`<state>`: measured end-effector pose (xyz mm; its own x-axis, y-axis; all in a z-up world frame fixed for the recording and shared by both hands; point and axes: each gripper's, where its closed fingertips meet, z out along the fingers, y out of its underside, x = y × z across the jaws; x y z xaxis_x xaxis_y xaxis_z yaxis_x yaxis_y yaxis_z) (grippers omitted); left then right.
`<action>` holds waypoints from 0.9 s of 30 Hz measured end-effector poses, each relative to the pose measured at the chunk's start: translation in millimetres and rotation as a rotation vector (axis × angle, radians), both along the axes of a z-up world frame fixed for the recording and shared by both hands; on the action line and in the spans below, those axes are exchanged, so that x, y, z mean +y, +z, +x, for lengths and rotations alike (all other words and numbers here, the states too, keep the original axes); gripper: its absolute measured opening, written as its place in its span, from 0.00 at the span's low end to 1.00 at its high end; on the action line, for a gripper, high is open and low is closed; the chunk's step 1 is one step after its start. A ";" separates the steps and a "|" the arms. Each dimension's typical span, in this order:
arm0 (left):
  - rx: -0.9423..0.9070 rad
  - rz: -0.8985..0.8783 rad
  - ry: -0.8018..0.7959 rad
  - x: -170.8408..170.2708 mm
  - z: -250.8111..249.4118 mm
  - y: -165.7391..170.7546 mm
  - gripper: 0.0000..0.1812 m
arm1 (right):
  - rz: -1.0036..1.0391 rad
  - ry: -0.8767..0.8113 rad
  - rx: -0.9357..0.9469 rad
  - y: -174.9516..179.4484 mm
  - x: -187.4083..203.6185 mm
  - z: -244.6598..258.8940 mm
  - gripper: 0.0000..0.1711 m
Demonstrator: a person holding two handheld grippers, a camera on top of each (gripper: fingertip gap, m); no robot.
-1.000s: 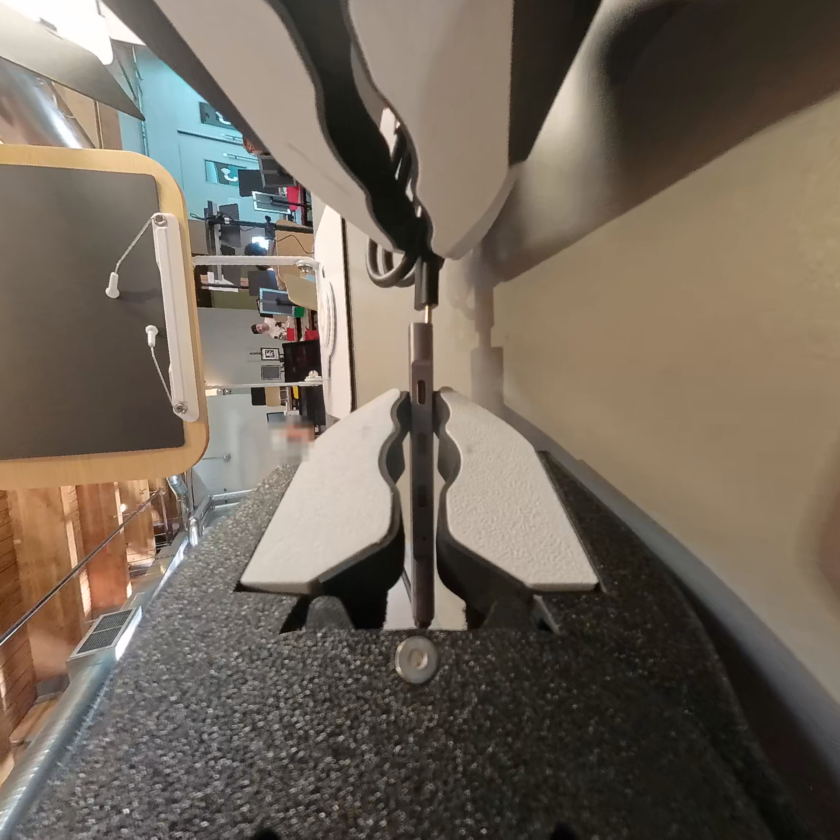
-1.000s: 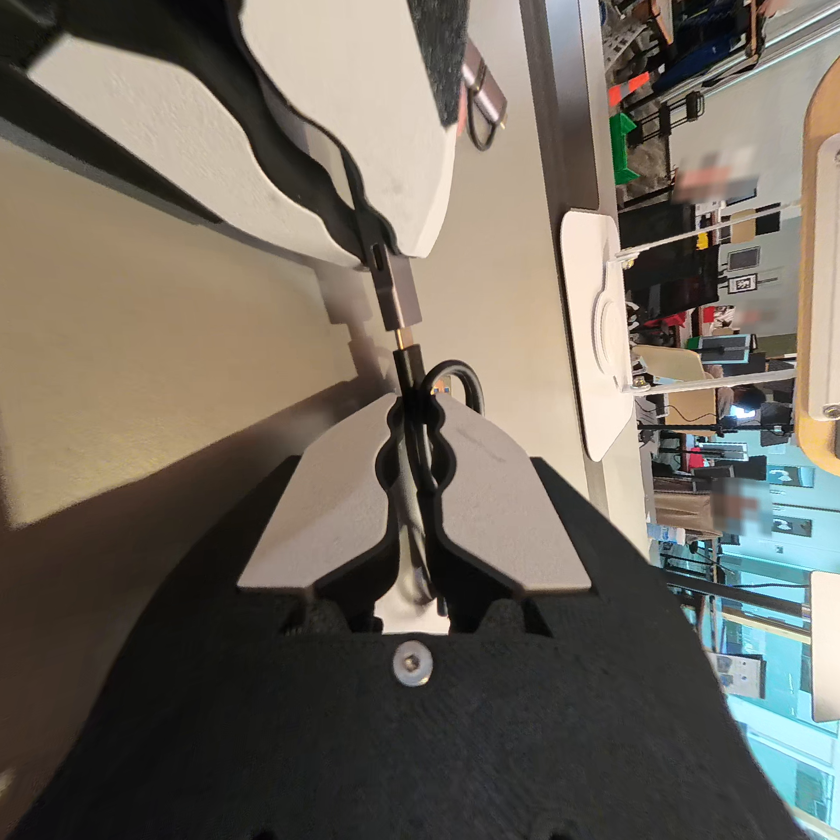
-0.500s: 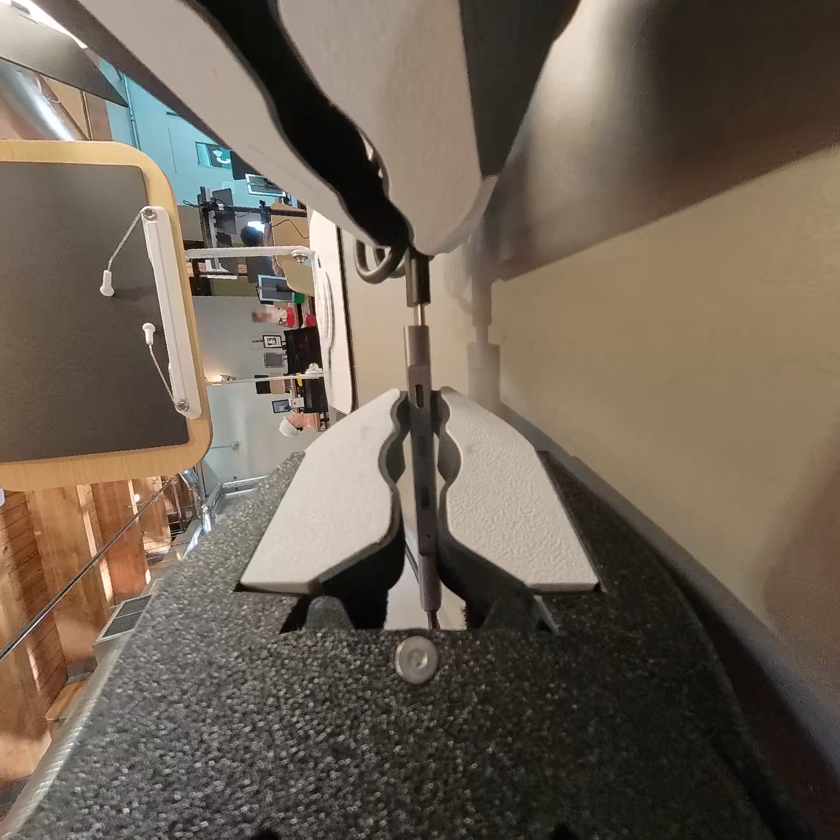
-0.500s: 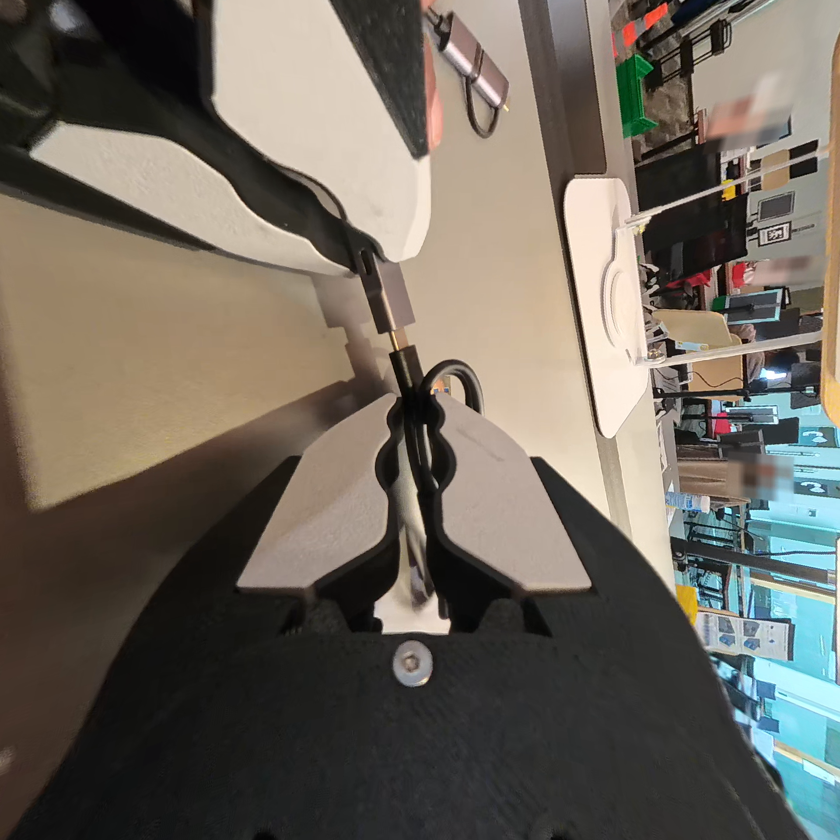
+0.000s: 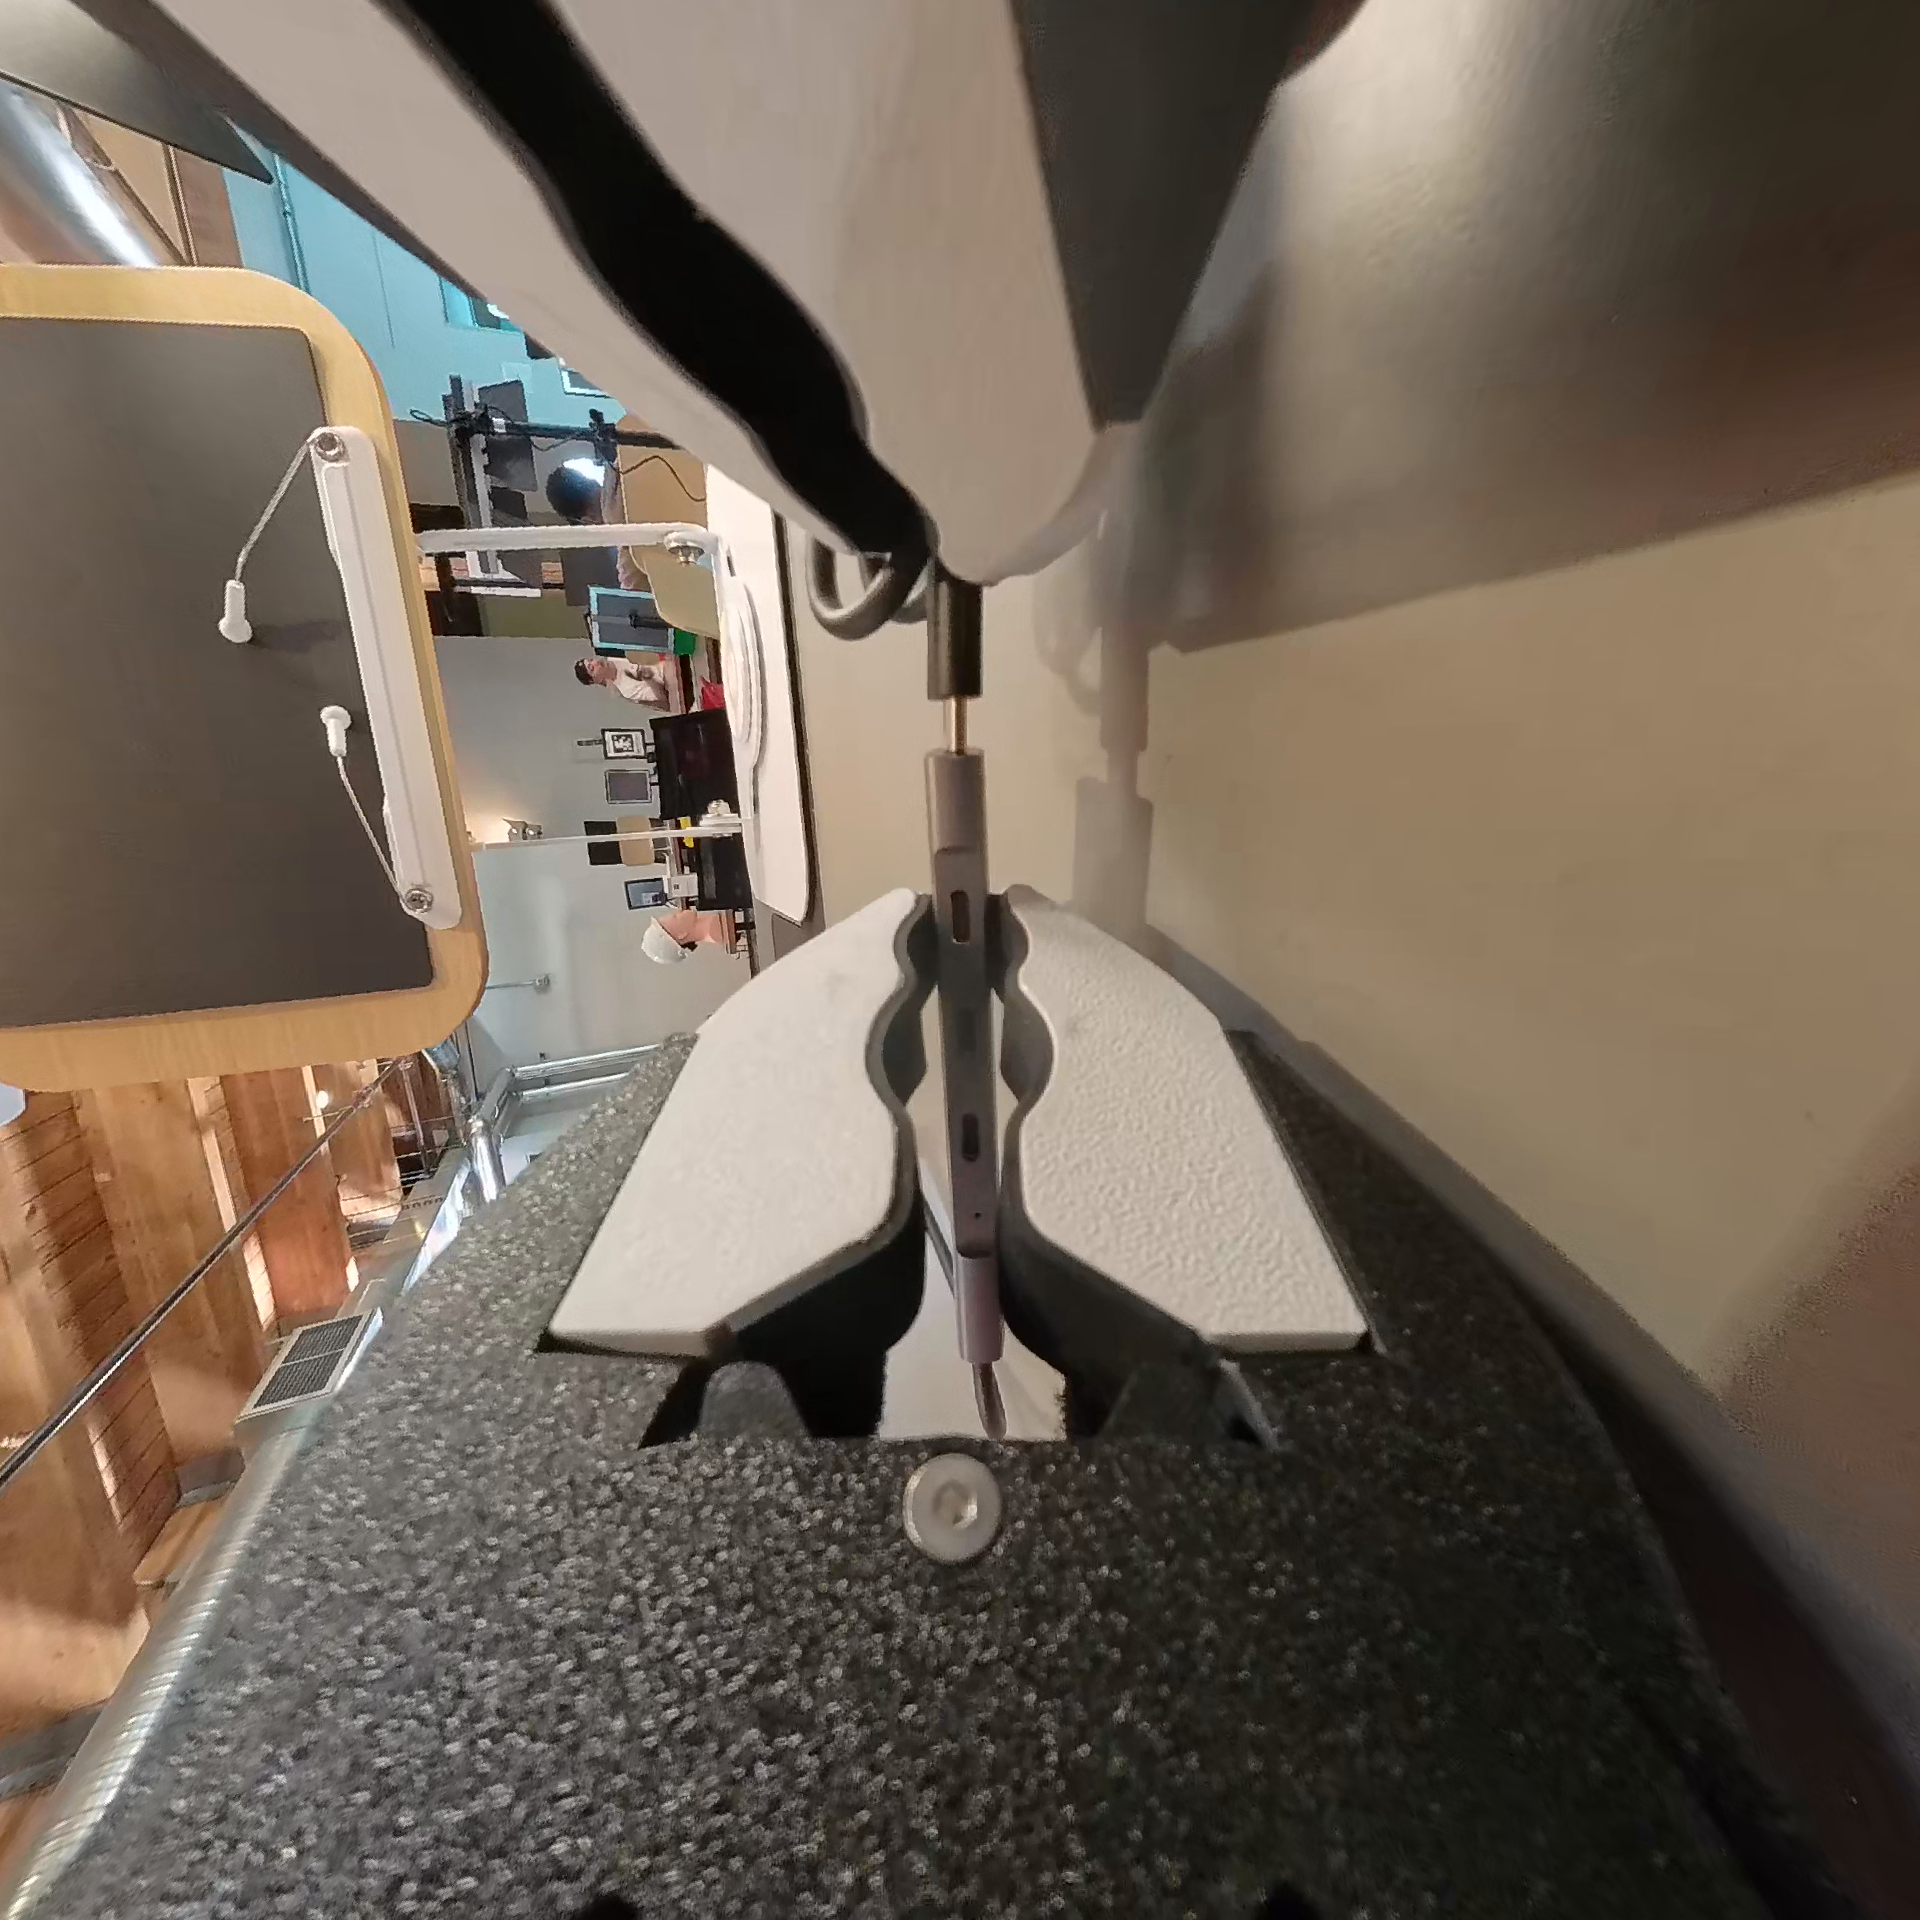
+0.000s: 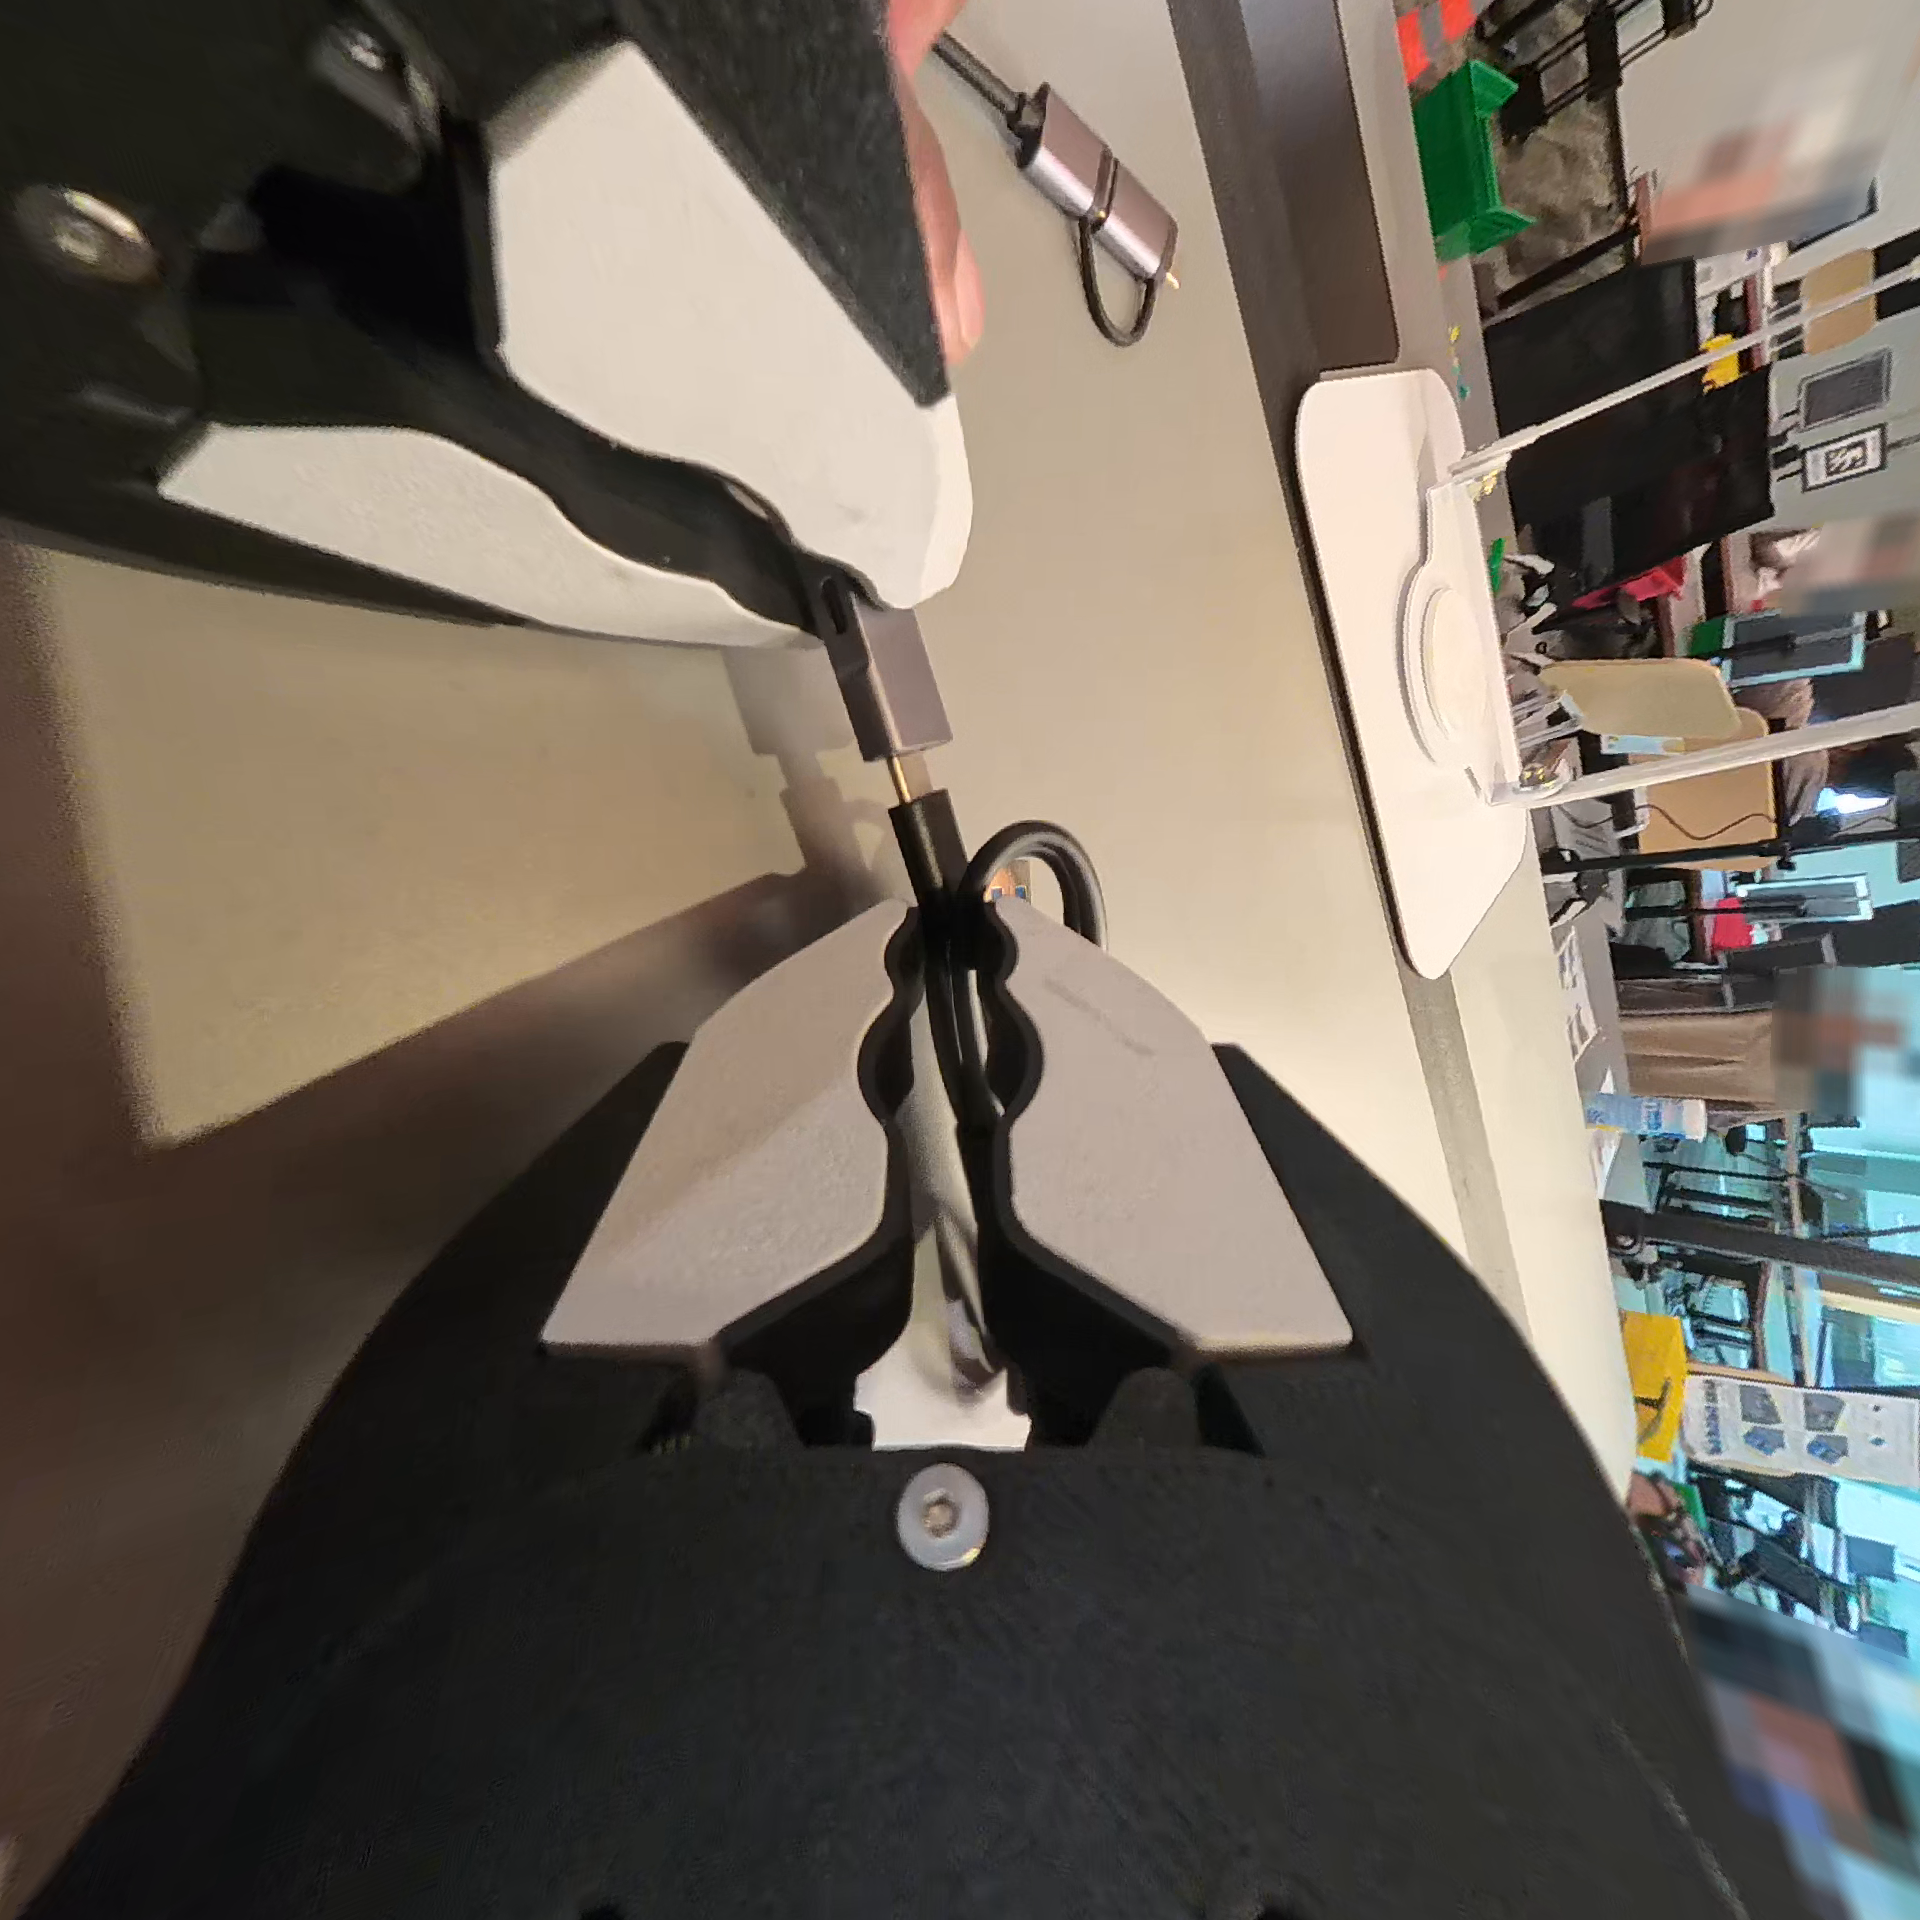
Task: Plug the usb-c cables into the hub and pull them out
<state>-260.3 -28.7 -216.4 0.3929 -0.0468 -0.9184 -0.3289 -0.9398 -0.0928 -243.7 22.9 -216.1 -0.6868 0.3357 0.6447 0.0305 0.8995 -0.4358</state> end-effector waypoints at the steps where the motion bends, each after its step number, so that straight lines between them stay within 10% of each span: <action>1: 0.002 -0.002 -0.001 0.4 0.1 0.2 0.05 | -0.005 -0.011 -0.007 -0.4 0.6 -0.2 0.05; 27: -0.012 0.056 -0.032 4.3 6.1 5.1 0.05 | -0.064 -0.053 0.040 0.8 -3.6 -5.2 0.05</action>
<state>-254.2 -24.4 -211.3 0.4033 -0.0078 -0.9150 -0.3575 -0.9219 -0.1497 -248.9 19.3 -215.3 -0.6412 0.4127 0.6470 0.0592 0.8672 -0.4944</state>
